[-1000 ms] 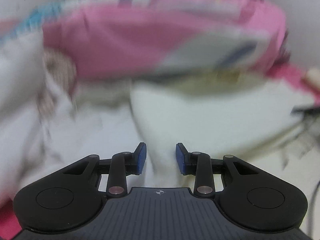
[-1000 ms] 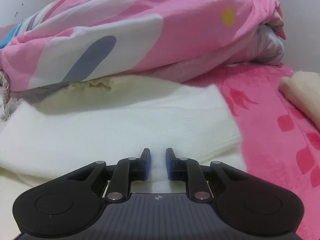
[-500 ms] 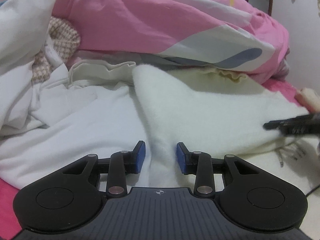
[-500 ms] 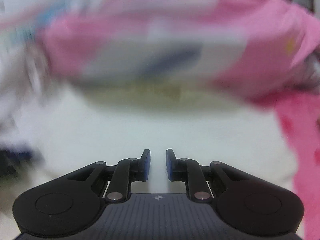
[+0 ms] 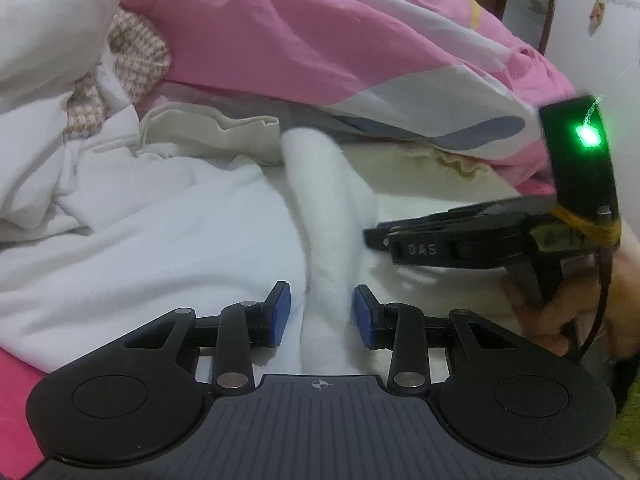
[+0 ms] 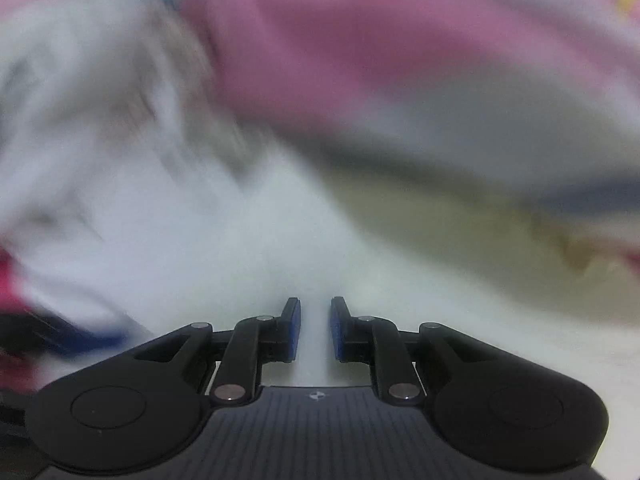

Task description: Fold clothes

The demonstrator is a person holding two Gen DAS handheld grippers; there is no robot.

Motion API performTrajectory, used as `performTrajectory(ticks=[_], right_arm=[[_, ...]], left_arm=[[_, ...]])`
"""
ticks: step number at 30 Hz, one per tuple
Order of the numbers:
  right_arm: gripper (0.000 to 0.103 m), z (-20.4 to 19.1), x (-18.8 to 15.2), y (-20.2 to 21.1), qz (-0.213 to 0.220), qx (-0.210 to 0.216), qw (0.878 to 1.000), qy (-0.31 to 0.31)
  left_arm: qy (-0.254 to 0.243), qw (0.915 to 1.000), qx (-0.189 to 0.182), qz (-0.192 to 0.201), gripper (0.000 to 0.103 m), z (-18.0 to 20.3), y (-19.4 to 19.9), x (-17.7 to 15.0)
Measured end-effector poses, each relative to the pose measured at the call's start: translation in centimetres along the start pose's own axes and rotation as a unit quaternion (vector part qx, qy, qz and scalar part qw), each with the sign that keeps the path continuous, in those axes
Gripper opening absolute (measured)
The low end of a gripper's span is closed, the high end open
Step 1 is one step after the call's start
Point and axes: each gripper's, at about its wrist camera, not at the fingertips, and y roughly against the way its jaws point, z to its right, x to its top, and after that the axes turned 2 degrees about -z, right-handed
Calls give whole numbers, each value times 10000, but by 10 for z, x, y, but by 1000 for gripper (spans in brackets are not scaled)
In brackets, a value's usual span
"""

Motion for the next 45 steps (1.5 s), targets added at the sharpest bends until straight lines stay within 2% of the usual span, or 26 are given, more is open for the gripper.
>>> performTrajectory(ticks=[11,13,15,19,22,29,32,34,37,40,42,43,45], right_arm=[[15,-23,51,-18,-105,244,9996,114],[14,-19,46,-35,-167,238,9996,0],[14,-11,49,-33,-143,330,9987,-354],[15,-27,64,-7,4,291,9995,-111],[15,-26,78,-10,74,534,9981,-295],[11,0,81,-56,-177,402,9940,-999],[12,11,90,-10,246,156,9943,-1030],[12,30,79,29,387,57,9927,-1138],[12,54,54,80,376,-338,9933,-1040],[12,79,19,95,-35,-865,9889,-1206],[12,98,-14,82,-487,-1389,9799,-1345],[12,104,-27,80,-419,-1424,9794,-1370],[12,111,-48,84,0,-1273,9823,-1377]], left_arm=[[235,9995,-193,36,36,-6,-1,-1],[283,9993,-225,41,36,-7,0,-1],[320,9991,-264,57,36,-9,0,-2],[395,9987,-326,72,36,-10,1,-3],[396,9987,-324,77,36,-9,1,-3],[407,9986,-312,81,36,-9,1,-2],[425,9985,-322,83,36,-10,0,-2],[441,9984,-334,84,36,-11,0,-2],[431,9985,-325,79,36,-10,0,-3],[400,9987,-295,71,36,-9,0,-3],[365,9990,-258,62,37,-8,0,-2],[345,9991,-236,59,37,-7,-1,-2],[297,9994,-191,52,37,-6,-1,-1]])
